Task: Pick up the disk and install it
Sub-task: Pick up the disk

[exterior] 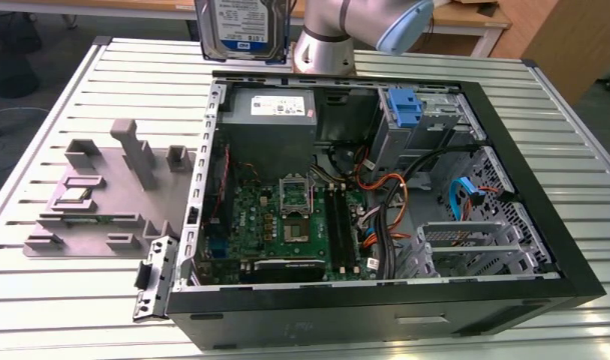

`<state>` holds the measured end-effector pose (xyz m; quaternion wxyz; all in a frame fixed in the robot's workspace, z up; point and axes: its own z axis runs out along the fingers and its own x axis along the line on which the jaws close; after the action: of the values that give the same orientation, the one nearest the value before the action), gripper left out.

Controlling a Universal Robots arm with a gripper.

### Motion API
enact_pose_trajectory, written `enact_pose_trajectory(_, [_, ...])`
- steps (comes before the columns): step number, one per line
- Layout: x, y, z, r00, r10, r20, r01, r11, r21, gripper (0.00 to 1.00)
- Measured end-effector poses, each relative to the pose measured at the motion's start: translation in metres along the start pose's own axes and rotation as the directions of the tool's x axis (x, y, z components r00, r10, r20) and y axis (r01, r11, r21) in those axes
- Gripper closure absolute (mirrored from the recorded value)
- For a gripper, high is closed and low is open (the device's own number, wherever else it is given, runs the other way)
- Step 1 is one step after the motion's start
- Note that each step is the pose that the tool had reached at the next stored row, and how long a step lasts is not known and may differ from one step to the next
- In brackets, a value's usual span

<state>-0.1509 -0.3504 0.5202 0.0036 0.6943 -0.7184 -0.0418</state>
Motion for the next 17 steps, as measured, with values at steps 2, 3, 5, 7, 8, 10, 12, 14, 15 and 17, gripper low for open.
enact_pose_trajectory(2, [-0.0001,-0.0008,0.0000,1.0000,0.000,0.0000,0.000,1.0000,0.0000,0.65])
enact_pose_trajectory(3, [-0.0001,-0.0016,-0.0001,1.0000,0.000,-0.0001,0.000,1.0000,-0.0001,0.65])
enact_pose_trajectory(5, [-0.0001,-0.0038,-0.0002,1.0000,0.000,0.0001,0.000,1.0000,0.0000,0.65])
enact_pose_trajectory(7, [-0.0003,-0.0066,-0.0004,1.0000,0.000,0.0000,0.000,1.0000,0.0000,0.65])
enact_pose_trajectory(8, [-0.0003,-0.0085,-0.0005,1.0000,0.000,0.0000,0.000,1.0000,0.0000,0.65])
enact_pose_trajectory(10, [-0.0004,-0.0124,-0.0007,1.0000,0.000,0.0000,0.000,1.0000,0.0000,0.65])
enact_pose_trajectory(12, [-0.0003,-0.0148,-0.0005,1.0000,0.000,0.0001,0.000,1.0000,0.0000,0.65])
enact_pose_trajectory(14, [0.0014,-0.0155,0.0000,1.0000,0.000,-0.0001,0.000,1.0000,-0.0001,0.65])
enact_pose_trajectory(15, [0.0030,-0.0158,0.0004,1.0000,0.000,-0.0001,0.000,1.0000,0.0000,0.65])
enact_pose_trajectory(17, [0.0079,-0.0162,0.0012,1.0000,0.000,0.0002,0.000,1.0000,0.0000,0.65])
